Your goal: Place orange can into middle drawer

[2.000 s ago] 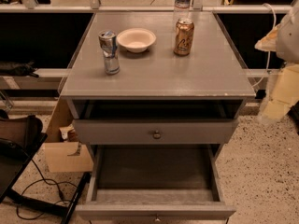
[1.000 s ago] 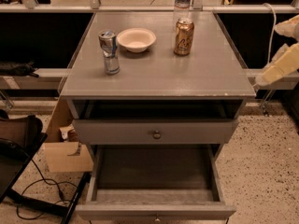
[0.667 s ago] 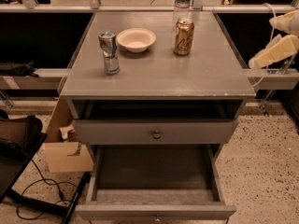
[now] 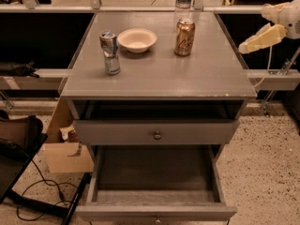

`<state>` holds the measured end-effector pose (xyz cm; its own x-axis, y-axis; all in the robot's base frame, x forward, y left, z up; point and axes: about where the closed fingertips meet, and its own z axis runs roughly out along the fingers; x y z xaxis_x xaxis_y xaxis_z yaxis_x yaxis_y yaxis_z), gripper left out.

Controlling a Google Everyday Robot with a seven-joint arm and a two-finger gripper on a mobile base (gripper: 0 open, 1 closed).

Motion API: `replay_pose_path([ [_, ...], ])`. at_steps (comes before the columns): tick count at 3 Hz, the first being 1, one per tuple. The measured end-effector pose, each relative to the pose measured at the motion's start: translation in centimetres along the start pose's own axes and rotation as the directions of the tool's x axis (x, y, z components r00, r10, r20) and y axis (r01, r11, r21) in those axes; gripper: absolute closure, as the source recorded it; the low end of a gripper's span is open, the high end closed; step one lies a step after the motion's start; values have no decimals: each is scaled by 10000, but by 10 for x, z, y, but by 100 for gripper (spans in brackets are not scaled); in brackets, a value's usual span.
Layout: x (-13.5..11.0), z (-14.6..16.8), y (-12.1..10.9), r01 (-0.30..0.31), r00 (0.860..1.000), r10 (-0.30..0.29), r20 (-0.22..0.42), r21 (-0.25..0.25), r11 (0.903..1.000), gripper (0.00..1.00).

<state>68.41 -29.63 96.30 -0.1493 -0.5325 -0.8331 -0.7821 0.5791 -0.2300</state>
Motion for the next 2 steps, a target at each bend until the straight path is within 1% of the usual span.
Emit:
replay_pose_path([
  [1,4,8,1,-181,9997,182,180,-86,9998,0],
  [2,-8,61,3,-453,9911,544,1215,-766,9960,0],
])
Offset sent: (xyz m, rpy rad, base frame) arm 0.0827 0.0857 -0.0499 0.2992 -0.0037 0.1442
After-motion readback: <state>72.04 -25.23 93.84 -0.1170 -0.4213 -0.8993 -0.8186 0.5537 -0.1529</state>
